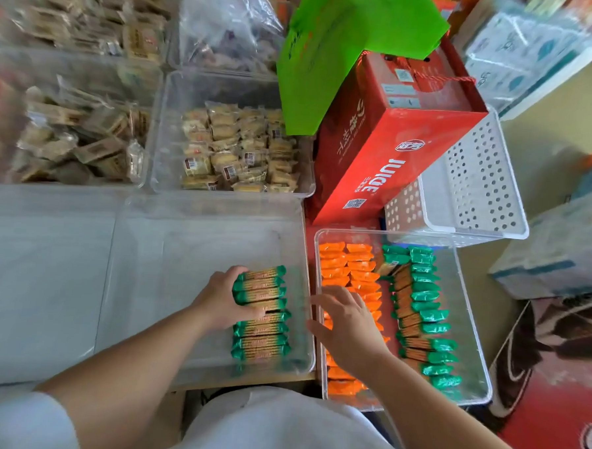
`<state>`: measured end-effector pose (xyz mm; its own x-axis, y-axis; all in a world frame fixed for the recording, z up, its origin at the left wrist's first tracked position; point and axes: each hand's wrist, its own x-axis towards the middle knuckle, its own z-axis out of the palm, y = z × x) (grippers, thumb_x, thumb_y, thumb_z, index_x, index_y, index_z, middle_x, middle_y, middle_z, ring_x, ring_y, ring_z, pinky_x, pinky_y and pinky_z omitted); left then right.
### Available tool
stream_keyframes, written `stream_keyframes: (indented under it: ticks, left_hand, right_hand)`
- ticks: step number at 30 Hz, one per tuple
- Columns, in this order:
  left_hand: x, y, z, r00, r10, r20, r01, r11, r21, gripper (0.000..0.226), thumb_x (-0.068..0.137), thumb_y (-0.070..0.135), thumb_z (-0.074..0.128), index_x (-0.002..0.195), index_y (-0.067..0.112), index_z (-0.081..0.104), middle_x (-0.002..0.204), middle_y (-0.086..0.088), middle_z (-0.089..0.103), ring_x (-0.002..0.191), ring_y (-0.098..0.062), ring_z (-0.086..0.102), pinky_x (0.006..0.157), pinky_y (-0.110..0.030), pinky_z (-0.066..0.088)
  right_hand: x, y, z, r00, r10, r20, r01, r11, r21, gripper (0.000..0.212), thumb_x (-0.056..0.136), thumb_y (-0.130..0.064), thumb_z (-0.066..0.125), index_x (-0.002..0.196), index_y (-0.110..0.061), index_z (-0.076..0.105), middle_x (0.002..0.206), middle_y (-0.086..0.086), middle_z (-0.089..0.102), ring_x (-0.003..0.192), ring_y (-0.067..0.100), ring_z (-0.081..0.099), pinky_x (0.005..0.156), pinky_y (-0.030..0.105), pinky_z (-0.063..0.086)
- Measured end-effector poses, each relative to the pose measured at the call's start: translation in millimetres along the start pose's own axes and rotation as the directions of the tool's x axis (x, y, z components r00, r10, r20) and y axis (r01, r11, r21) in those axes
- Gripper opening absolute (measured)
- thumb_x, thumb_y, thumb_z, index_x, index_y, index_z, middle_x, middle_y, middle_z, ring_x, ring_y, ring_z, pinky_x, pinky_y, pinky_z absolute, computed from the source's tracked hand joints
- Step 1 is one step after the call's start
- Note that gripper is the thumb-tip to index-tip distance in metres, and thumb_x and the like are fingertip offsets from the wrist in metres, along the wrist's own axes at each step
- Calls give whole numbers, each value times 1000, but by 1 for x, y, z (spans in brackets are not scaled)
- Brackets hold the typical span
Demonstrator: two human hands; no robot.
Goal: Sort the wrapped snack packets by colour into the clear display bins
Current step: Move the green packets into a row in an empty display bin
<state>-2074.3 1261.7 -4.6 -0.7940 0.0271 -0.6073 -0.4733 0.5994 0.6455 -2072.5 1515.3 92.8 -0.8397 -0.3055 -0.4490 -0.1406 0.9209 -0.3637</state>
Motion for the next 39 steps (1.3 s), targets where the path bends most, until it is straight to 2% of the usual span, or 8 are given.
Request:
stream_keyframes:
  ticks: [3, 9, 15, 18, 21, 31, 36, 39]
  left_hand:
    - [2, 6, 7, 999, -23, 40, 29, 988, -155, 55, 92, 41, 67, 137, 27, 38, 120, -2, 53, 102, -18, 60, 77, -35, 57]
    - [8, 6, 19, 1000, -14, 12, 15, 999, -30, 59, 96, 26, 65, 143, 28, 29, 126, -3, 45, 111, -20, 53, 82, -32, 52]
    - [15, 11, 9, 993, -114, 8, 112, 962, -249, 19, 103, 46, 44, 114, 34, 53, 101, -7, 66, 86, -24, 68, 68, -40, 60]
    - [20, 11, 9, 983, -75, -166, 68, 997, -46, 19, 100, 49, 48, 104, 38, 63, 106, -6, 57, 82, -20, 63, 68, -37, 57]
    - [20, 14, 10, 977, 108, -183, -65, 972, 226, 24, 95, 54, 55, 110, 36, 62, 111, 5, 46, 99, -15, 51, 85, -36, 49]
    - [22, 20, 12, 986, 118, -114, -110, 991, 71, 39, 98, 40, 58, 134, 26, 61, 121, 4, 55, 110, -15, 50, 92, -32, 42]
    - [22, 26, 8, 993, 109, -56, -85, 943, 320, 51, 100, 57, 40, 141, 31, 53, 126, 5, 58, 114, -18, 55, 94, -38, 49]
    - [14, 41, 11, 961, 188, -205, -95, 915, 391, 49, 101, 52, 41, 141, 26, 52, 134, 1, 58, 123, -23, 51, 100, -44, 46]
  right_hand:
    - [-2, 0, 0, 1000, 13, 2, -13, 1000, 14, 42, 97, -49, 56, 138, -41, 51, 150, -14, 38, 138, 17, 30, 113, 40, 34]
    - [-2, -2, -2, 1000, 23, 18, -23, 1000, 15, 43, 97, -49, 55, 139, -42, 49, 151, -15, 35, 140, 17, 27, 113, 41, 33]
    - [-2, -1, -1, 999, 24, 24, -25, 999, 20, 42, 98, -50, 54, 138, -42, 51, 151, -14, 35, 141, 17, 27, 113, 42, 34]
    - [-1, -1, 0, 999, 24, 23, -24, 999, 25, 42, 97, -51, 54, 138, -42, 50, 151, -15, 35, 141, 16, 27, 113, 42, 35]
    - [-1, 0, -1, 999, 27, 24, -27, 999, 21, 43, 97, -52, 54, 139, -43, 49, 151, -15, 35, 140, 16, 28, 112, 41, 35]
    - [-2, 1, -5, 1000, 9, 15, -9, 1000, 3, 48, 96, -54, 54, 142, -41, 46, 150, -15, 37, 140, 16, 29, 113, 40, 33]
    - [-5, 5, -11, 997, -78, 27, 81, 986, -144, 52, 99, -59, 43, 147, -40, 36, 152, -13, 36, 141, 19, 27, 113, 43, 32]
    - [-12, 22, -24, 993, -116, -27, 110, 978, -179, 53, 99, -63, 34, 146, -38, 38, 151, -10, 39, 138, 21, 33, 109, 43, 36]
